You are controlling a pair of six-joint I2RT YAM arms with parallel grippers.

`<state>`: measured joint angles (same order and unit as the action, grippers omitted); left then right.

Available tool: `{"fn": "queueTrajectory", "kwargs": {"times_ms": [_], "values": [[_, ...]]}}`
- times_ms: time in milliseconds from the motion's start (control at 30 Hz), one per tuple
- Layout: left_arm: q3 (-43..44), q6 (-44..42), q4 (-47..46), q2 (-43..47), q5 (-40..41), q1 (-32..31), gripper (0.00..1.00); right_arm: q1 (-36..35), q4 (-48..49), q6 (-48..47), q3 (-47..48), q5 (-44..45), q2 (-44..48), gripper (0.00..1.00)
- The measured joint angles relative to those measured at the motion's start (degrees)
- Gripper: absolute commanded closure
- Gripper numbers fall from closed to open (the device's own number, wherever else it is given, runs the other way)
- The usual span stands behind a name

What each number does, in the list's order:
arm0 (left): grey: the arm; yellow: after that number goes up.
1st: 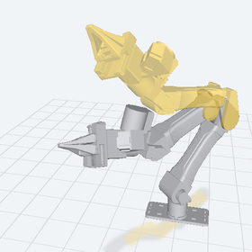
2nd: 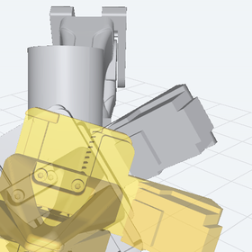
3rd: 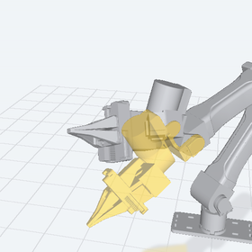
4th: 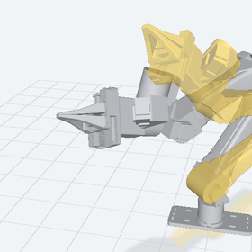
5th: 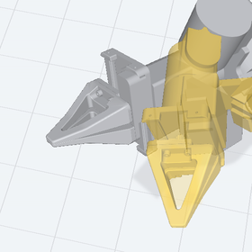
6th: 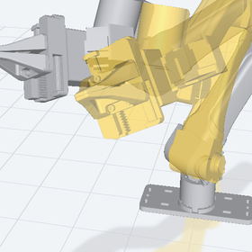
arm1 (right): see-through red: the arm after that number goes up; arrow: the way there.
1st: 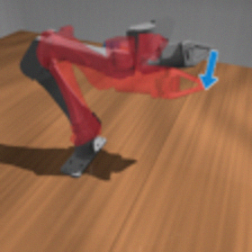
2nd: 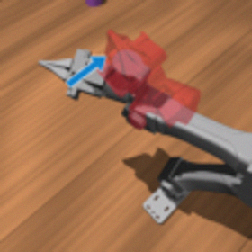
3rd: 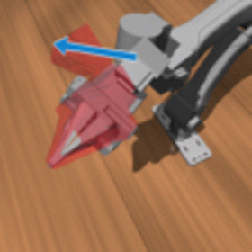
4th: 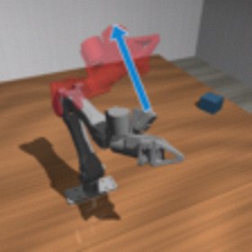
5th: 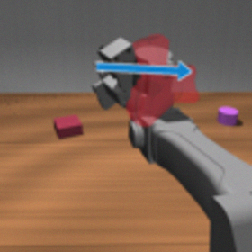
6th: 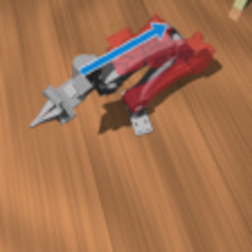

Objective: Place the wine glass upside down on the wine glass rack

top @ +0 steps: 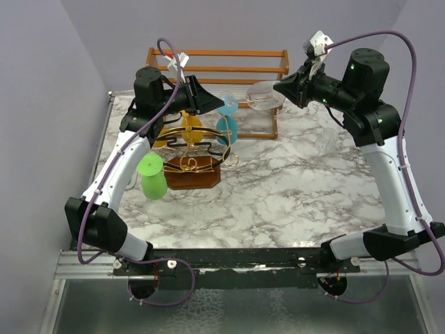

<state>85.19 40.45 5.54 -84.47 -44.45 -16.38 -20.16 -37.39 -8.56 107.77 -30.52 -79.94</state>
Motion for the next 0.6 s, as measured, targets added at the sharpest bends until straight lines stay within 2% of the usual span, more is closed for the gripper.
{"fn": "queueTrajectory", "kwargs": {"times_ms": [300,600], "values": [[-0.7,2.7,-1.8,-0.2,-2.3,0.0,0.75,0.0,0.6,0.4,-1.5,-0.5,0.0,0.99],[-0.7,4.0,-2.4,-1.2,-3.1,0.0,0.94,0.0,1.5,0.4,-2.6,-0.9,0.6,0.99]]}}
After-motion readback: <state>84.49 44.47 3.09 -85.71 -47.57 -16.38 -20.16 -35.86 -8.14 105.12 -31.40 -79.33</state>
